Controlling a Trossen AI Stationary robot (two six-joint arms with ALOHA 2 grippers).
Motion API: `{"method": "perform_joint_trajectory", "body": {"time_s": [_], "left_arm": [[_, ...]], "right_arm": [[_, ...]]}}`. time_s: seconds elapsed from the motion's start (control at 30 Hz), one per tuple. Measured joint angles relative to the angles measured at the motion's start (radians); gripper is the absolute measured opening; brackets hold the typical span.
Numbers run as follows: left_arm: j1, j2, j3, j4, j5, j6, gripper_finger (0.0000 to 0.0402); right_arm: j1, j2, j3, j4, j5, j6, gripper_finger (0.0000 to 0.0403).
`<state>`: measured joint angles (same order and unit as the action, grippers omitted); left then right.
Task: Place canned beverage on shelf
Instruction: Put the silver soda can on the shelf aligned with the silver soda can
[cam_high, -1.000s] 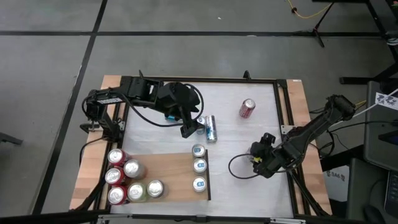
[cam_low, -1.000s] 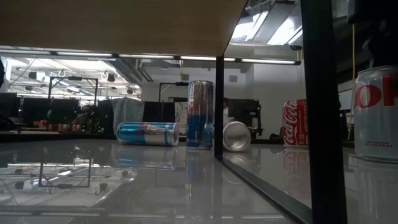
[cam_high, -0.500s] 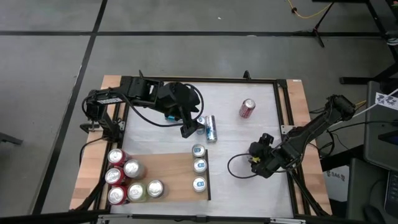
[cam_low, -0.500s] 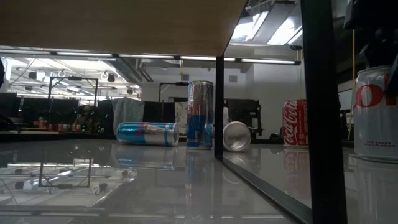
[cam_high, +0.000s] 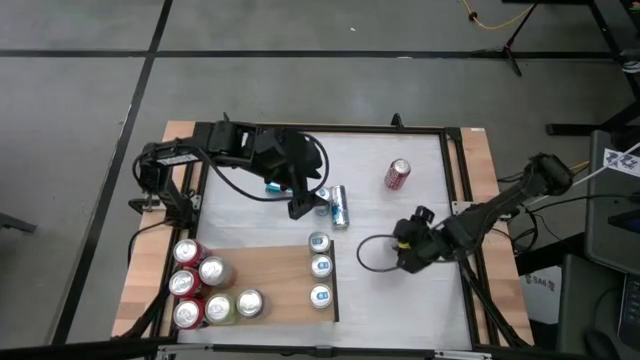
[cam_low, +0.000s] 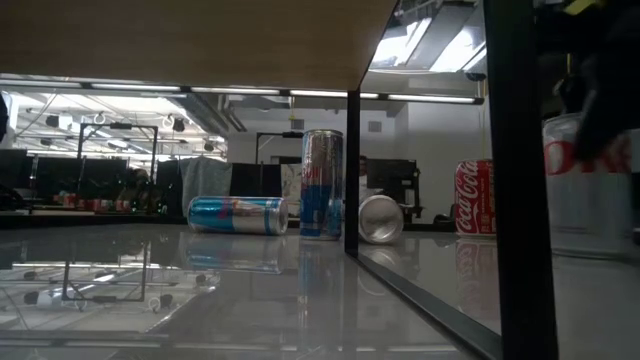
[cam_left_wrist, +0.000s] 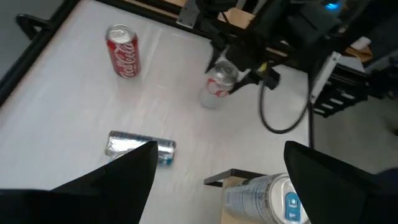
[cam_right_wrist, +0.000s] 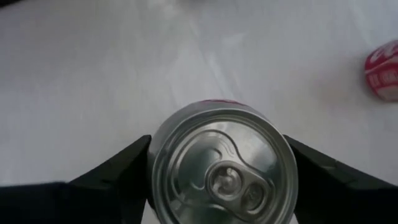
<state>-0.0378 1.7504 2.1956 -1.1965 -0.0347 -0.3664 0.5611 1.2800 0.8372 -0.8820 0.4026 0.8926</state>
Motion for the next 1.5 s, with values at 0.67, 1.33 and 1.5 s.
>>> {"method": "perform_joint_trajectory", "body": {"time_s": [0.67, 1.33, 1.5], "left_arm": [[0.344, 0.0, 0.0, -0.07, 0.126, 0.351, 0.0338], [0.53, 0.001, -0.113, -0.035, 0.135, 0.321, 0.0338], [0.563, 0.001, -0.148, -0.056, 0.134, 0.321, 0.0338]], "right_arm": [[-0.691, 0.001, -0.002, 0.428, -0.186, -0.827, 0.0288], [-1.067, 0.309, 0.318, 0.509, -0.532, -1.321, 0.0293], [-1.066, 0.463, 0.5, 0.491, -0.598, -1.351, 0.0293]]}}
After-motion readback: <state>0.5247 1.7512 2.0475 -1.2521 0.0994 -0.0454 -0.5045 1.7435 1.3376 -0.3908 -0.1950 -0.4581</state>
